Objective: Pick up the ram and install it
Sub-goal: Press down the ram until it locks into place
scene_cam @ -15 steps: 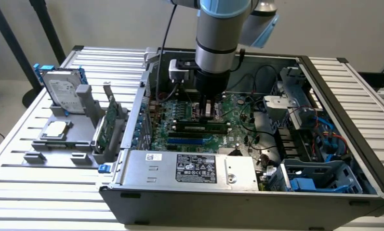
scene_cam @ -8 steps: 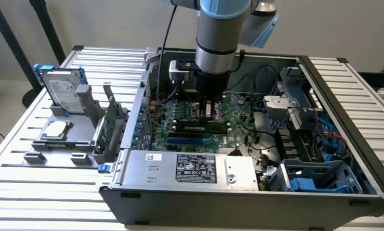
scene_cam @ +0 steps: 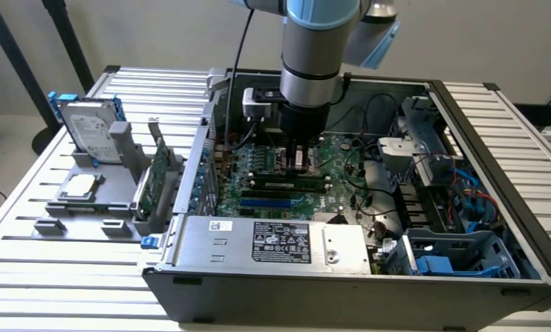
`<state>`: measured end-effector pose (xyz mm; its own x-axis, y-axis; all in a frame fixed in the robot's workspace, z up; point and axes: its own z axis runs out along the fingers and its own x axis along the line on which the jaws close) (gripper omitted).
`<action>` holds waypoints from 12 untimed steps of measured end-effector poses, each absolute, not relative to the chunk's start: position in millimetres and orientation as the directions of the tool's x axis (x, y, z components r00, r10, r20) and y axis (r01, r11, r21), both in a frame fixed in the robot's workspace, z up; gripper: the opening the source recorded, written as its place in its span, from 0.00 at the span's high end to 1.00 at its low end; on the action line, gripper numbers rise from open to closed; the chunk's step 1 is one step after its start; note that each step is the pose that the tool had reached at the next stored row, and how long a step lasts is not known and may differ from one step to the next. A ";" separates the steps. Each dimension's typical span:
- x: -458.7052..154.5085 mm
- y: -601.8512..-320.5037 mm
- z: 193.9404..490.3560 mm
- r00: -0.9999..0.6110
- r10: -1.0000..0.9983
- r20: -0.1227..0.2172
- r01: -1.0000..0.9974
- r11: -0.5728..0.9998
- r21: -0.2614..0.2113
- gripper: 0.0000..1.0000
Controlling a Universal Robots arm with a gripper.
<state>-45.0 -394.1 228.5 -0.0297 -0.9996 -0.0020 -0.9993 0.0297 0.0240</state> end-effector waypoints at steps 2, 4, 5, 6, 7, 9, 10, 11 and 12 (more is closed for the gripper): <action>-44.9 -394.1 234.7 -0.030 -1.000 -0.002 -0.999 0.029 0.024 0.89; -45.0 -394.2 243.9 -0.029 -1.000 -0.002 -0.999 0.029 0.024 0.89; -45.0 -394.2 248.4 -0.029 -1.000 -0.002 -0.999 0.029 0.024 0.89; -45.0 -394.2 252.3 -0.029 -1.000 -0.002 -0.999 0.029 0.025 0.89; -45.0 -394.2 255.4 -0.029 -1.000 -0.002 -0.999 0.029 0.024 0.89; -45.0 -394.2 257.1 -0.029 -1.000 -0.002 -0.999 0.029 0.024 0.89; -44.9 -394.2 257.1 -0.029 -1.000 -0.002 -0.999 0.029 0.024 0.89; -44.9 -394.2 257.1 -0.029 -1.000 -0.002 -0.999 0.029 0.024 0.89; -45.0 -394.2 257.2 -0.029 -1.000 -0.002 -0.999 0.029 0.024 0.89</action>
<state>-45.0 -394.2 257.2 -0.0294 -0.9996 -0.0022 -0.9993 0.0293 0.0245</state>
